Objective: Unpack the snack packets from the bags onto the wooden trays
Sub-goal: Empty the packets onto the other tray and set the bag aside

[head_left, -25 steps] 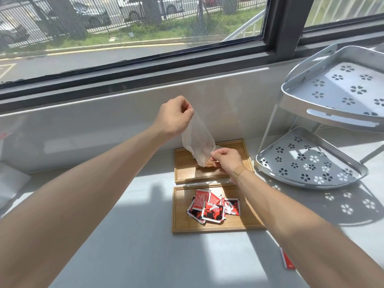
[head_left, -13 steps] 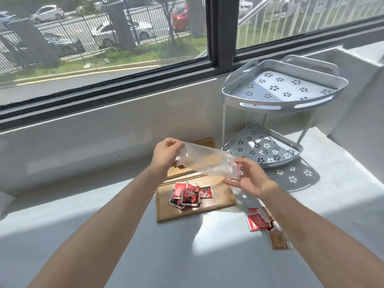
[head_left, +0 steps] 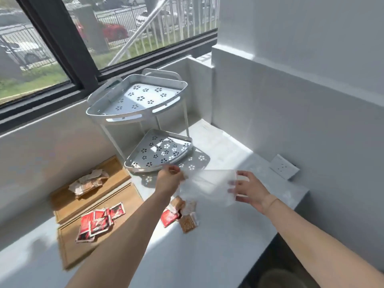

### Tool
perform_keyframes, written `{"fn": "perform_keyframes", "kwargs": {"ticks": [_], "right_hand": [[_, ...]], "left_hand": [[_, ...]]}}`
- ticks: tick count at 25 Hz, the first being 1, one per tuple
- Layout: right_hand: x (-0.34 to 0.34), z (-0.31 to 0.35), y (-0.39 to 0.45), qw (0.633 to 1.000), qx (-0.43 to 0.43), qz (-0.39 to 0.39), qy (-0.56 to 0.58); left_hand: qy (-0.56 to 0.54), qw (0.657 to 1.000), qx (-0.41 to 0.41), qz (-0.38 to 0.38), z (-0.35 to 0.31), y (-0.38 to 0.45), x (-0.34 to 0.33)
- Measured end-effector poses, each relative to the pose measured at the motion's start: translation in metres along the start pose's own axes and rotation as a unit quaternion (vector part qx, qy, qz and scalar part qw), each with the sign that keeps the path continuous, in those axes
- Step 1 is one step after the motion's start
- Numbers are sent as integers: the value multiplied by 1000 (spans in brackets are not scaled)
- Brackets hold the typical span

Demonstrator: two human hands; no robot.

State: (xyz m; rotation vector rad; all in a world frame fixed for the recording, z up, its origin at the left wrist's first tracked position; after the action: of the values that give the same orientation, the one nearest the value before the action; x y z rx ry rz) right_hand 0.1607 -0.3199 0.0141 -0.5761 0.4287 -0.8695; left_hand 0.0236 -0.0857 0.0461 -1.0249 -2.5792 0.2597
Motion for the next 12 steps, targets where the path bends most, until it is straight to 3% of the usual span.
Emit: {"fn": "perform_keyframes", "kwargs": {"ticks": [6, 12], "right_hand": [[89, -44, -22, 983, -73, -134, -98], [124, -87, -32, 962, -107, -223, -119]], "left_hand": [[82, 989, -30, 121, 11, 6, -116], [182, 964, -48, 186, 40, 10, -171]]}}
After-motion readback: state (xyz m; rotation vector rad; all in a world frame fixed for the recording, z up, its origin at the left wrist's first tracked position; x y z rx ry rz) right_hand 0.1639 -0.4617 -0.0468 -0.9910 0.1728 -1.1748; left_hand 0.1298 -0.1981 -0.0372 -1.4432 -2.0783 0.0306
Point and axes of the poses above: each hand's wrist, its own y-axis towards the middle knuckle, its own x-axis out of the back of the hand, z = x × y, the point moved 4 cm from there along y, towards the middle knuckle, and after that the axes turned 5 degrees about -x, right-handed, at the moved point
